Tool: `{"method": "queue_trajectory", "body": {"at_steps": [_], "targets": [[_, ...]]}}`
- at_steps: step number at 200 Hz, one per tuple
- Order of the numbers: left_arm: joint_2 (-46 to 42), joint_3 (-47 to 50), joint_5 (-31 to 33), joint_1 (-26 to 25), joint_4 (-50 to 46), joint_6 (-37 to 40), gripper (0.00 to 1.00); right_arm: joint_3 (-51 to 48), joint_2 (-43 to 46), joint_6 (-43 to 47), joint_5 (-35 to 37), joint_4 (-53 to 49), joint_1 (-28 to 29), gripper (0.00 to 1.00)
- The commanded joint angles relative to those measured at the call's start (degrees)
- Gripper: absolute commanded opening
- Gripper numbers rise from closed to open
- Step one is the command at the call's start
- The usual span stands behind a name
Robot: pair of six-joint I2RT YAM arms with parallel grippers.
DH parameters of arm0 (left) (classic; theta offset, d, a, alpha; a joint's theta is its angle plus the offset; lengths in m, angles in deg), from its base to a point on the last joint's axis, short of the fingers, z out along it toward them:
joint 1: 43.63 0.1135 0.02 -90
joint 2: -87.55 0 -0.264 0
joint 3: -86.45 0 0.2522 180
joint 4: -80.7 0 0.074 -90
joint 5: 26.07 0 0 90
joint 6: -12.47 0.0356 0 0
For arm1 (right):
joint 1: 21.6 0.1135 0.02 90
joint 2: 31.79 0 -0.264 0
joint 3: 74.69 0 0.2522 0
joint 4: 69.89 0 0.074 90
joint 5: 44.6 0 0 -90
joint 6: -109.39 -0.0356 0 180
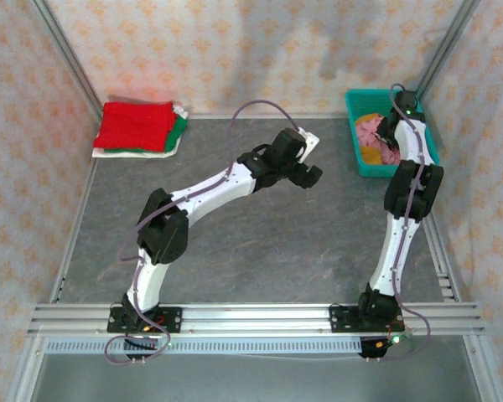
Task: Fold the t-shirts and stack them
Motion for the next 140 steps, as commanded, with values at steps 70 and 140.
{"method": "queue_trajectory", "body": {"at_steps": [70,140], "targets": [[-28.34,23.78,-0.3,0.37,23.81,-6.02,0.96,-0.1,25.68,1.45,7.44,-0.53,4.48,0.0],[-48.6,39.26,3.83,1.92,27.57,-5.77,1.0,15.72,38.88,9.34,12.56,-14.17,24.21,0.0]]}}
